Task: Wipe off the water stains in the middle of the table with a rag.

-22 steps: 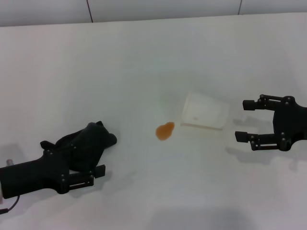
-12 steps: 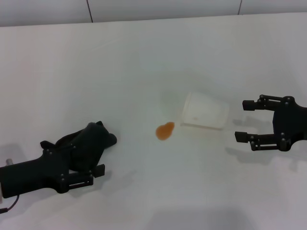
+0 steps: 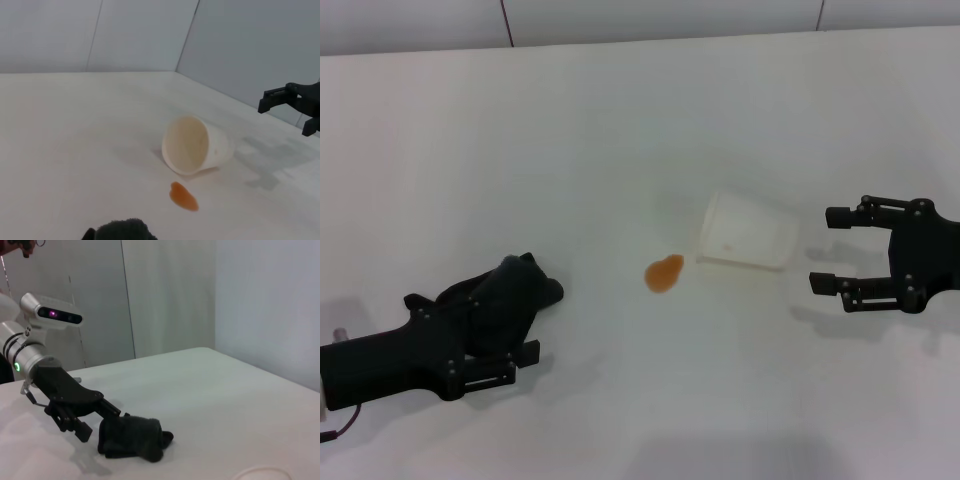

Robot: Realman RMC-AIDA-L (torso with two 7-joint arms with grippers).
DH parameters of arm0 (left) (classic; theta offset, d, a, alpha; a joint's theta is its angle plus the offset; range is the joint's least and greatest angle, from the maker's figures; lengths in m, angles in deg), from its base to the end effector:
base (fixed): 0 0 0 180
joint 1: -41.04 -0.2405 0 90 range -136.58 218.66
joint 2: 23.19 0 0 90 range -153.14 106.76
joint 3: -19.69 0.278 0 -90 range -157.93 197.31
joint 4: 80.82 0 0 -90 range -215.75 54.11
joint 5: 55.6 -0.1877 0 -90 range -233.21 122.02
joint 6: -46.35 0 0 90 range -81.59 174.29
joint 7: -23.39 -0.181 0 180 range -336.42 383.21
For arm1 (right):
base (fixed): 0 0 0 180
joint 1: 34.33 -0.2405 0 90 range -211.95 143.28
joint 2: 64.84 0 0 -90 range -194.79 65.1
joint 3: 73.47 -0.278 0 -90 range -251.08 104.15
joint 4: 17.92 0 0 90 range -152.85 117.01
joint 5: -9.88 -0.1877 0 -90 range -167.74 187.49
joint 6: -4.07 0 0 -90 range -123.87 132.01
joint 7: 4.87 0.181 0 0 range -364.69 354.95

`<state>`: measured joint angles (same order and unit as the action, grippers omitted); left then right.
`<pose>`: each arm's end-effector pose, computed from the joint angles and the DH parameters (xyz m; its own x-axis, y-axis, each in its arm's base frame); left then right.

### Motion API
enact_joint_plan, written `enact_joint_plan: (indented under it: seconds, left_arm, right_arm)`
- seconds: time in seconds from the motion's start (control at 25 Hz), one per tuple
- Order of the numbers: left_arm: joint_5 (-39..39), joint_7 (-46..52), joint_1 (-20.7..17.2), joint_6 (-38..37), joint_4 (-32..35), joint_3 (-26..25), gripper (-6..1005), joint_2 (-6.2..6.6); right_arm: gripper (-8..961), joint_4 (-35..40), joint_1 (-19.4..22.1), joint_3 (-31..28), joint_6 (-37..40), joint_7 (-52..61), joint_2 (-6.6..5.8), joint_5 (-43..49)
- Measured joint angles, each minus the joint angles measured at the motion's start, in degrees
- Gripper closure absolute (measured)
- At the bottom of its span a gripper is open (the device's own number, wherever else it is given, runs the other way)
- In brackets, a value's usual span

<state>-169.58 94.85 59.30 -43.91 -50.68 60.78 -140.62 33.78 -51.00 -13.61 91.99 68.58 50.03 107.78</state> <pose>-0.3188 0.2574 -0.0553 0.7267 0.4733 0.4978 0.5890 -0.8023 -0.0969 0.2687 0.2981 -0.0134 0.8866 -0.1377 -0.4416 -0.2754 -0.9241 -0.2648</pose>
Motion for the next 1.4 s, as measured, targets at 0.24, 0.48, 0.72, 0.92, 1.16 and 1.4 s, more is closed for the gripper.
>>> enact_joint_plan:
  seconds: [0.24, 0.48, 0.72, 0.92, 1.16, 1.4]
  left_arm:
    - [0.18, 0.00, -0.04, 0.00, 0.00, -0.21, 197, 0.00]
    - [0.26, 0.00, 0.85, -0.22, 0.00, -0.23, 197, 0.00]
    - [0.64, 0.00, 1.62, -0.61, 0.00, -0.32, 197, 0.00]
    - [1.21, 0.00, 2.43, -1.42, 0.00, -0.33, 197, 0.00]
    - [1.24, 0.00, 3.06, -1.58, 0.00, -0.29, 197, -0.03]
    - [1.24, 0.00, 4.10, -1.60, 0.00, -0.21, 197, -0.40]
  right_arm:
    - [125, 4.85, -0.81, 0.54, 0.31, 6.94, 0.00, 1.73]
    - [124, 16.67, -3.03, 1.91, 1.52, 19.94, 0.02, 10.91]
    - [123, 23.70, -8.51, 2.33, 5.28, 31.40, -0.25, 20.36]
    - [125, 25.81, -13.77, 2.12, 8.60, 40.07, -1.48, 24.72]
    - [128, 25.77, -18.95, 2.36, 7.34, 46.44, -0.16, 33.23]
    - [127, 24.82, -19.38, 7.89, 3.93, 48.63, 0.30, 35.71]
